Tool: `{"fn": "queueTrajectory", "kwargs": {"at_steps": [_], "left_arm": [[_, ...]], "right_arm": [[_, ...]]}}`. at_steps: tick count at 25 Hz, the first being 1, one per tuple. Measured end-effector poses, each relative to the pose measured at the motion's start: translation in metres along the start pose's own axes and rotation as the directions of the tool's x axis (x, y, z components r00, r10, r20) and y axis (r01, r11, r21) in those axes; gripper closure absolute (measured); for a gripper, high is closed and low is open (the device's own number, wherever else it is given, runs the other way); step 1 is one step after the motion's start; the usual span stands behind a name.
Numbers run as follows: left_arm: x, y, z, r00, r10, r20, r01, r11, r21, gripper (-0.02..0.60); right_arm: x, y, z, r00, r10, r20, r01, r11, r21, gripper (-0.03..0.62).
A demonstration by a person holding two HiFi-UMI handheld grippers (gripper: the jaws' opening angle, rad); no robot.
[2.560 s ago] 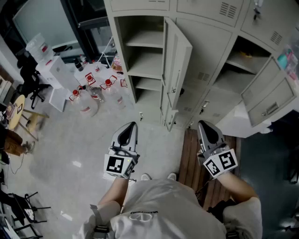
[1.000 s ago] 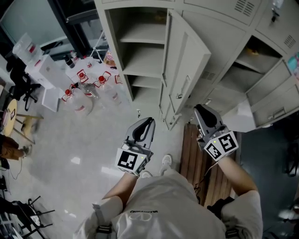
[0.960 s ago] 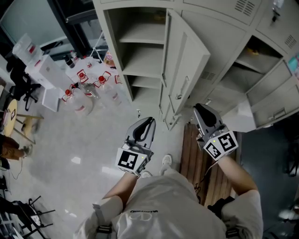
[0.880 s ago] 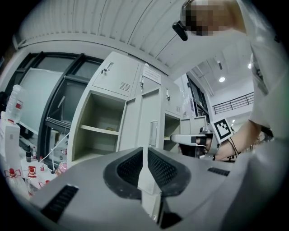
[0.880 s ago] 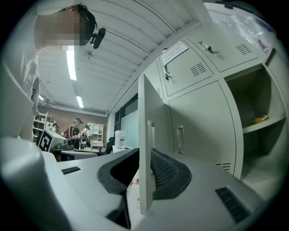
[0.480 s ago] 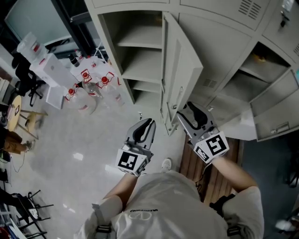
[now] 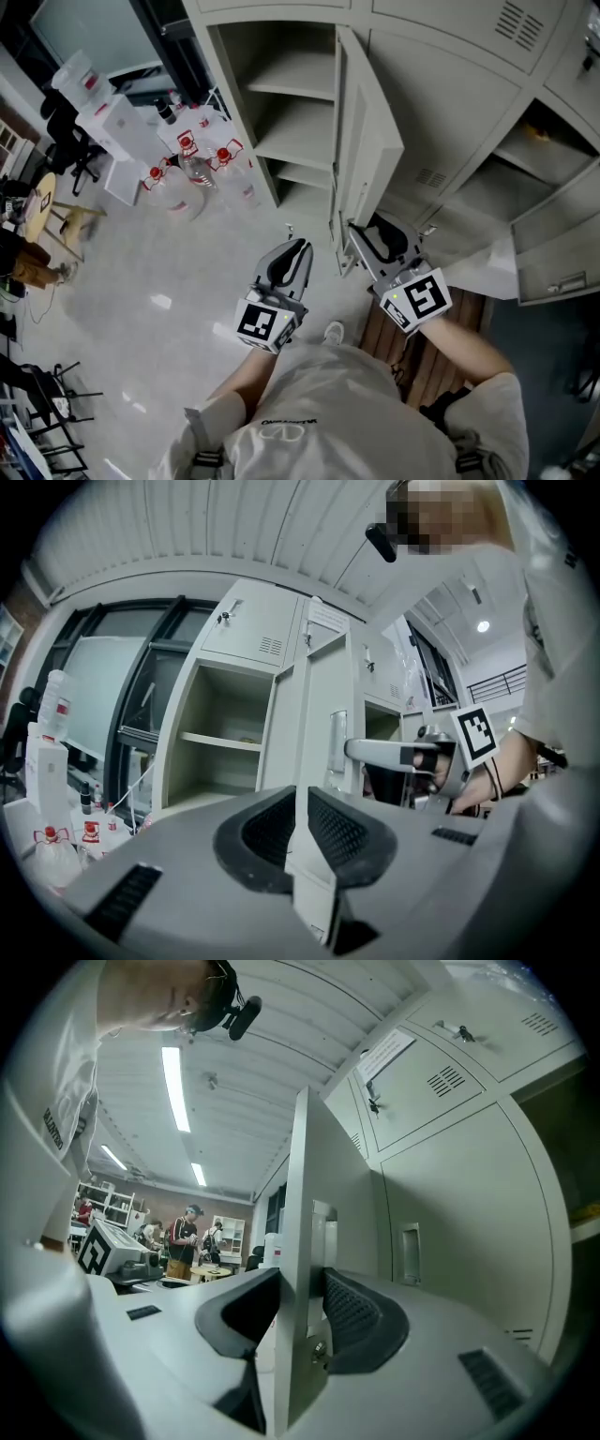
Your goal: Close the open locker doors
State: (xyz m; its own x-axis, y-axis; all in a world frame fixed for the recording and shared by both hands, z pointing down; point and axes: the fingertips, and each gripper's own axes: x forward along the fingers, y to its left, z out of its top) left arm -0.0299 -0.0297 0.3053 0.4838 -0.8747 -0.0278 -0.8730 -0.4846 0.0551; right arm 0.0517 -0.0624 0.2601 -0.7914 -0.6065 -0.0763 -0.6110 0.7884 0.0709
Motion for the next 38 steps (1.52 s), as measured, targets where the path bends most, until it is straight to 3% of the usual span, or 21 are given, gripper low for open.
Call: {"fn": "queueTrajectory", "kwargs": {"at_steps": [13,26,38], "left_arm": [[-0.019,0.065,-0.007,0.997,0.07,-0.03,-0.071,0.997,-0.025,0.557],[-0.02,0.11,-0.002,0.997,-0.072,-0.029,0.071,0.997,-0.021,0.557],[-0.027,0.169,0.001,0.998,-0.064,-0.014,0.063,0.997,-0.047,0.558]], "right_arm": [[0.028,0.026,0.003,0.997,0.063,0.046,-0.064,0.998,0.018,0.445],[0.095,0.067,-0.001,0.997,0.072,0.035,-0.072,0.997,-0.005,0.454],[0.162,0.082,-0.003,0.996,0.08,0.029,-0.08,0.997,-0.008,0.474]]}}
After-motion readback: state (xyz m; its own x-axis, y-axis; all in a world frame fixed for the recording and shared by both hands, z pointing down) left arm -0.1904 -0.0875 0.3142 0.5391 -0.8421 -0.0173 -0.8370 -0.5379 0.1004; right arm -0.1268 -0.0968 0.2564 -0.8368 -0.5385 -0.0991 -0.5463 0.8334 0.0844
